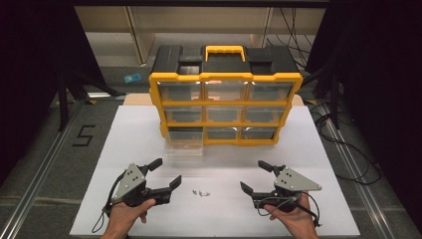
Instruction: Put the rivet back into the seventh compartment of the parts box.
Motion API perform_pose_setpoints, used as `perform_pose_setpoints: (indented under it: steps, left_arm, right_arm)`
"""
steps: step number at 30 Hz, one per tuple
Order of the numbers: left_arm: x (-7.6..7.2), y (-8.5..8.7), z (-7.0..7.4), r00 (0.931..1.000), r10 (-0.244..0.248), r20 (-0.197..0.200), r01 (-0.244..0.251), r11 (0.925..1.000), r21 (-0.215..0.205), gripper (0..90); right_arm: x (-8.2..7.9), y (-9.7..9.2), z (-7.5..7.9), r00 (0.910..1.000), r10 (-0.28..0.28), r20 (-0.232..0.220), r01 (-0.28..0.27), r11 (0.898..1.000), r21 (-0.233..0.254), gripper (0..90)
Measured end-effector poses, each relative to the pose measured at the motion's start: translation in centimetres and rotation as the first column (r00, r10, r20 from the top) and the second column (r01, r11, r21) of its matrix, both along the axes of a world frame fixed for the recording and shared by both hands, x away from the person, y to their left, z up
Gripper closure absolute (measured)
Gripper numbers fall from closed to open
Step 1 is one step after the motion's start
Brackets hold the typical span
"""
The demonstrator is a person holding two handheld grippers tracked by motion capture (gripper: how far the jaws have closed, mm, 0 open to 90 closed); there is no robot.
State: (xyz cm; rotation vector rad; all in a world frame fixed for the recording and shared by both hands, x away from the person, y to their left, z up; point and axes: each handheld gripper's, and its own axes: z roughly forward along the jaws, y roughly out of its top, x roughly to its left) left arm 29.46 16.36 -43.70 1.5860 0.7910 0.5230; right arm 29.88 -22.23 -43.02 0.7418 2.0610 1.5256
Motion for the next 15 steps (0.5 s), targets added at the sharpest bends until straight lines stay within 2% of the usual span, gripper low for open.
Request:
perform_pose_setpoints:
  steps: [4, 6, 11, 15]
  left_arm:
    - [0.0, 0.0, 0.0, 1.0, -0.001, 0.0, 0.001, 1.0, 0.001, 15.8]
    - [0.0, 0.0, 0.0, 1.0, 0.0, 0.0, 0.0, 1.0, 0.002, 15.8]
    - [0.0, 0.1, 0.0, 1.0, 0.007, -0.003, -0.007, 1.0, 0.0, 15.9]
    - [0.0, 0.1, -0.1, 0.9999, 0.011, -0.006, -0.011, 0.9999, 0.004, 15.9]
  right_arm:
    - [0.0, 0.2, -0.1, 0.9999, 0.012, -0.012, -0.013, 1.0, -0.009, 15.5]
    - [0.0, 0.2, -0.1, 1.0, 0.004, -0.002, -0.004, 1.0, -0.004, 15.4]
    - [0.1, 0.6, -0.1, 0.9987, 0.048, -0.014, -0.048, 0.999, -0.006, 15.7]
    - [0.1, 1.2, 0.0, 0.9962, 0.083, -0.027, -0.084, 0.996, -0.042, 15.7]
